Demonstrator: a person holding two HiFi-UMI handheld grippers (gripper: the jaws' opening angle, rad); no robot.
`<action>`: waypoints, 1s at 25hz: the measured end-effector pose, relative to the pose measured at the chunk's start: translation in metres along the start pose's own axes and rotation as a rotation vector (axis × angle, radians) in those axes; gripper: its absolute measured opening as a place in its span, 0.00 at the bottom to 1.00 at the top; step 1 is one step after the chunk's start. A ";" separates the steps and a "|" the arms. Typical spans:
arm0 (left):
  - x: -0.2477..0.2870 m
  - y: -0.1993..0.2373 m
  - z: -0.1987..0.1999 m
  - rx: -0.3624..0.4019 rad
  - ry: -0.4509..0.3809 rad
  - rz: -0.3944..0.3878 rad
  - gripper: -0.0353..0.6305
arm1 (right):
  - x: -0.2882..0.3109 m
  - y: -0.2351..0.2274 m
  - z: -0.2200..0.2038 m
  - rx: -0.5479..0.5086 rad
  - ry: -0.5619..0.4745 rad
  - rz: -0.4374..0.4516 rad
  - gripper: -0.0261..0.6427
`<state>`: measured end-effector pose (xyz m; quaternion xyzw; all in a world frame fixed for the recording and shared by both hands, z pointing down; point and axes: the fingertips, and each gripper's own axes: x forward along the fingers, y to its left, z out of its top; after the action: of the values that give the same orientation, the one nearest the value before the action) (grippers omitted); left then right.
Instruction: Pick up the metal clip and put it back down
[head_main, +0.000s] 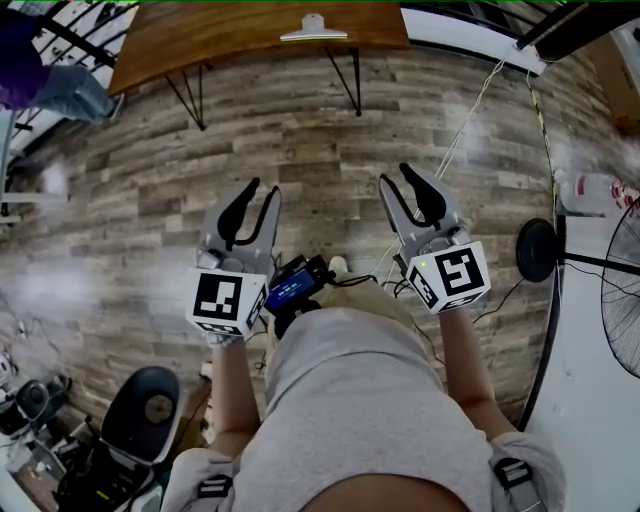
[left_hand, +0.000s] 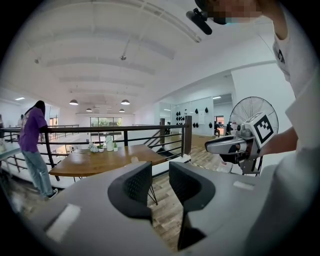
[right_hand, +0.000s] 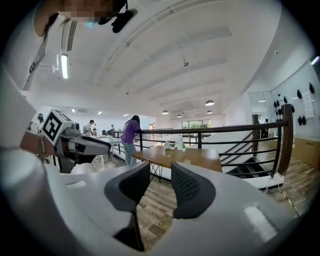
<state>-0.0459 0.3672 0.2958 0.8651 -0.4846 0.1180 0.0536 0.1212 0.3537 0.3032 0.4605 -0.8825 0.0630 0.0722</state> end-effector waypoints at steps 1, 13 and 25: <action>0.001 -0.001 0.001 -0.001 -0.004 0.006 0.21 | 0.000 -0.002 0.000 -0.002 -0.001 0.004 0.22; 0.021 -0.011 0.010 0.017 -0.032 0.010 0.21 | 0.001 -0.025 0.007 -0.024 -0.033 0.008 0.22; 0.072 0.022 0.011 0.018 -0.033 -0.048 0.21 | 0.040 -0.049 0.002 -0.003 -0.012 -0.040 0.22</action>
<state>-0.0270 0.2944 0.3034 0.8786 -0.4636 0.1069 0.0407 0.1391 0.2937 0.3108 0.4782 -0.8737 0.0574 0.0687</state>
